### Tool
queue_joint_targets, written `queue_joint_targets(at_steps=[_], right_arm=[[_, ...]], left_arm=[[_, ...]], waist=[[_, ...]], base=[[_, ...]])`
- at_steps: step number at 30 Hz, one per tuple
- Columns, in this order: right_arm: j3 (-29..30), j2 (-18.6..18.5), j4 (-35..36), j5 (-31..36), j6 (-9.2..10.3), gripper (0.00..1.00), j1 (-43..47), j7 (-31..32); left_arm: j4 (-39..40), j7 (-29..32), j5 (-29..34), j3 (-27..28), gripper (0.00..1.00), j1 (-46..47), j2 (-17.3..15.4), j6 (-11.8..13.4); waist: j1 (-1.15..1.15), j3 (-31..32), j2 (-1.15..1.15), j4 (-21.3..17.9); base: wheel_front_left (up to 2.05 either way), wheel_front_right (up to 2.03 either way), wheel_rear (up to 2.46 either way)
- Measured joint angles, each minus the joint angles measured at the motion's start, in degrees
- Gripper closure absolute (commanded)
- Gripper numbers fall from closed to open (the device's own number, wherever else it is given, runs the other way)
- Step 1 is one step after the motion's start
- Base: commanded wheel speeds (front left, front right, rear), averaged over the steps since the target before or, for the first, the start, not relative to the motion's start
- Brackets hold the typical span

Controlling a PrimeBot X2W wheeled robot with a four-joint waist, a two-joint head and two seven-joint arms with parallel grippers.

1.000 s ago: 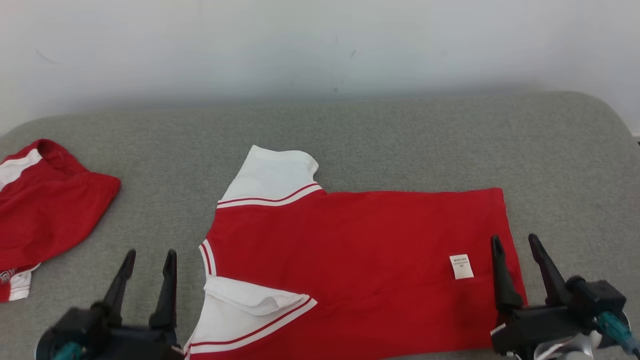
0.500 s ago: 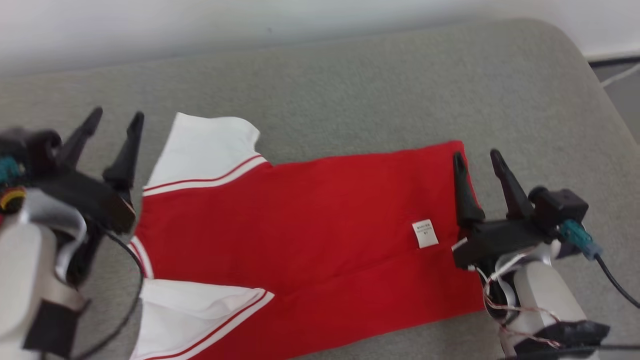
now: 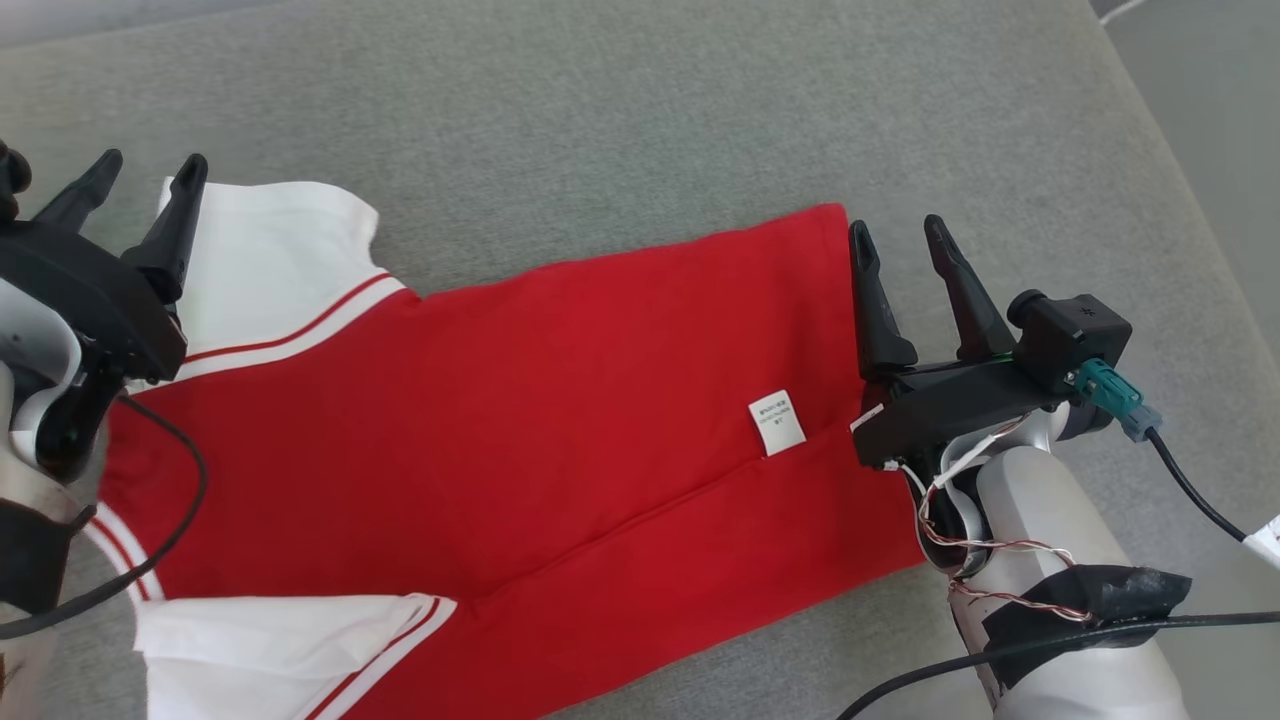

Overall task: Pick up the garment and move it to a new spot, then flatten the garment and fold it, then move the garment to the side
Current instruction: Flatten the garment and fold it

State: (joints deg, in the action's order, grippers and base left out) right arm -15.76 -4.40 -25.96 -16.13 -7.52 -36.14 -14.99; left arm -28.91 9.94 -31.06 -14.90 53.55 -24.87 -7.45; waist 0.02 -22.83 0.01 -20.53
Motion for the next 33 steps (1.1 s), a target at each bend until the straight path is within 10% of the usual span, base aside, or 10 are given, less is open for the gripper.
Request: queue_joint_targets(at_steps=[21, 22, 23, 24, 33], right_arm=[[-1.0, 0.9, 0.9, -0.1, 0.0, 0.0, -1.2, -0.1], [-1.1, 0.9, 0.9, -0.1, 0.0, 0.0, -1.2, -0.1], [-1.2, 0.9, 0.9, -0.1, 0.0, 0.0, -1.2, -0.1], [-1.1, 1.0, 0.8, -0.2, 0.0, 0.0, -1.2, -0.1], [-2.3, -0.6, -10.8, -2.5, 0.0, 0.0, -7.0, 4.5]], left_arm=[[-12.2, -1.3, 0.4, -6.0, 0.0, 5.3, -2.2, 0.0], [-12.9, -1.3, 0.5, -6.2, 0.2, 5.5, -2.3, 0.0], [-13.4, -1.2, 0.5, -6.3, 0.86, 5.8, -2.4, 0.0], [-13.7, -1.3, 0.5, -6.4, 1.0, 6.0, -2.4, 0.0], [-11.3, -6.7, -0.7, -9.9, 1.0, 6.7, -1.7, 0.0]], waist=[[-0.02, -2.6, 0.0, -3.4], [-0.02, -2.6, 0.0, -3.6], [-0.02, -2.7, 0.0, -3.7], [-0.01, -2.7, 0.0, -3.8], [-0.02, -0.7, -0.01, -1.7]], base=[[0.0, 0.0, 0.0], [0.0, 0.0, 0.0], [0.0, 0.0, 0.0], [0.0, 0.0, 0.0], [0.0, 0.0, 0.0]])
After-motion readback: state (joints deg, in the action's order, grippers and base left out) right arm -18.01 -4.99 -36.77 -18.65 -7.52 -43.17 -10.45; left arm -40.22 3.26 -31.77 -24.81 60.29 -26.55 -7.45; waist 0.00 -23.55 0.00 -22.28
